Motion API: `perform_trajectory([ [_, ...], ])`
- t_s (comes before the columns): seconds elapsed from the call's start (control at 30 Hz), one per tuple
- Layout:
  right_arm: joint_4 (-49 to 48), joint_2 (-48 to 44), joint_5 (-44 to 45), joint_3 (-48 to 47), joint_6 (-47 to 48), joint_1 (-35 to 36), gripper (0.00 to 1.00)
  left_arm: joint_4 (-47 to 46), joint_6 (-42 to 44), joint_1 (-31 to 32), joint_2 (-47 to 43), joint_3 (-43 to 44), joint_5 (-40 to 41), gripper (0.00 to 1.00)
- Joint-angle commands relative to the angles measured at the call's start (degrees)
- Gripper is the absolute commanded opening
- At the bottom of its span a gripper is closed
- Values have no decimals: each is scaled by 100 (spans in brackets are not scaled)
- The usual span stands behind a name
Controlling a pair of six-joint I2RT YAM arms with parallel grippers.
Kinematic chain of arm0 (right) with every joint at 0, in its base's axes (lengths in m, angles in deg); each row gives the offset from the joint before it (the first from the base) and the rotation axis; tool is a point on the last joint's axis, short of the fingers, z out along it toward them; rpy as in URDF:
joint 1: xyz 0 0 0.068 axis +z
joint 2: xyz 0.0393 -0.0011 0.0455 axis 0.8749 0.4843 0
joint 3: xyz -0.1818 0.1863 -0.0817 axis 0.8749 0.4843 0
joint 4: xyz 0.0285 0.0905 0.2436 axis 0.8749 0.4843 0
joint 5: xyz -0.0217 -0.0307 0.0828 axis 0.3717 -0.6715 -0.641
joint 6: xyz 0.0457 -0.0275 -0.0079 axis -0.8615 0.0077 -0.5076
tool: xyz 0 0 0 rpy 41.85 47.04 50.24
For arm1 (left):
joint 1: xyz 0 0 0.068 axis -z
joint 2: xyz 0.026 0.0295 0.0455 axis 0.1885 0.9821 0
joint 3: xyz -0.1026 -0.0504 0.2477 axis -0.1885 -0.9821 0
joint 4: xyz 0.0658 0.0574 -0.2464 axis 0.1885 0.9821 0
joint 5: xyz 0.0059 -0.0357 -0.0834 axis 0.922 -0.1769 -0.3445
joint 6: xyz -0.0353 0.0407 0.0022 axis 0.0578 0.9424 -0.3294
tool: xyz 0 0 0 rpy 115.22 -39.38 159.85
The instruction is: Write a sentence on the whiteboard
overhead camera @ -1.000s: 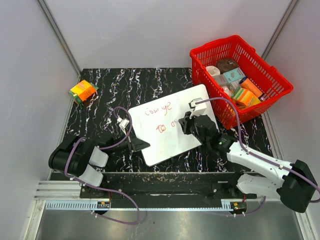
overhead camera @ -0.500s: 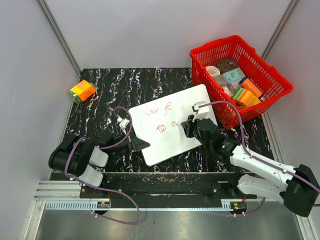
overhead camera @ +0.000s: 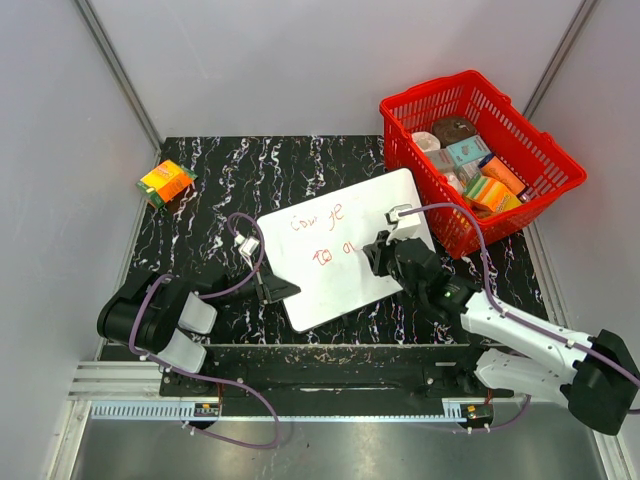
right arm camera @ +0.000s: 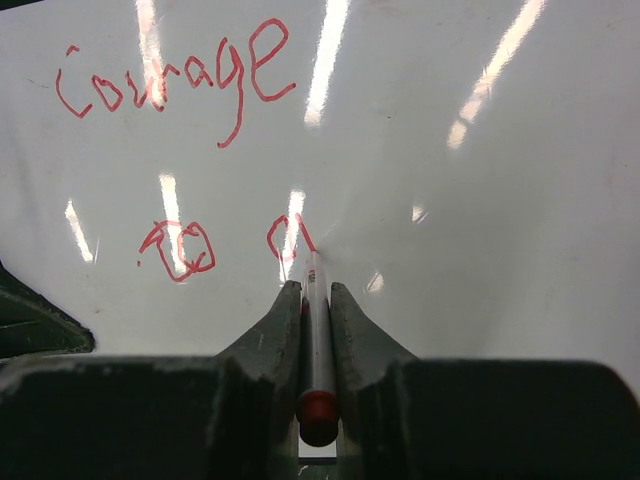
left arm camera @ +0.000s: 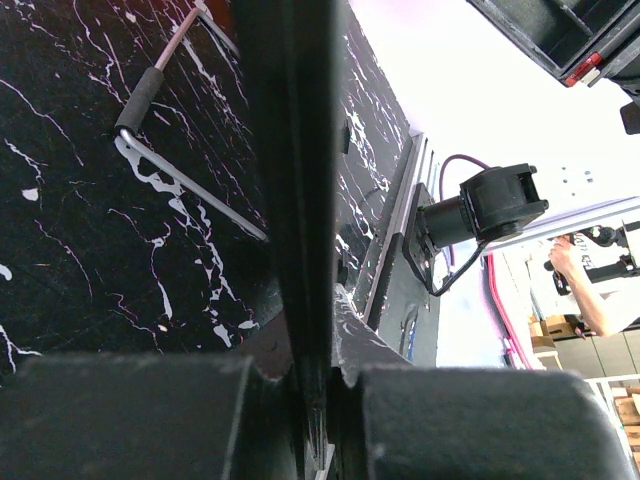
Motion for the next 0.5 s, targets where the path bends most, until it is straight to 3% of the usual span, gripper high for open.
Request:
perform_trajectory([
  [0.0,210,129,365,-232,64,-37,0,87,706,73,-7,105,441,0],
  [0.47,105,489,524,-611,99,-46,0,123,724,90,-51,96,467,0],
])
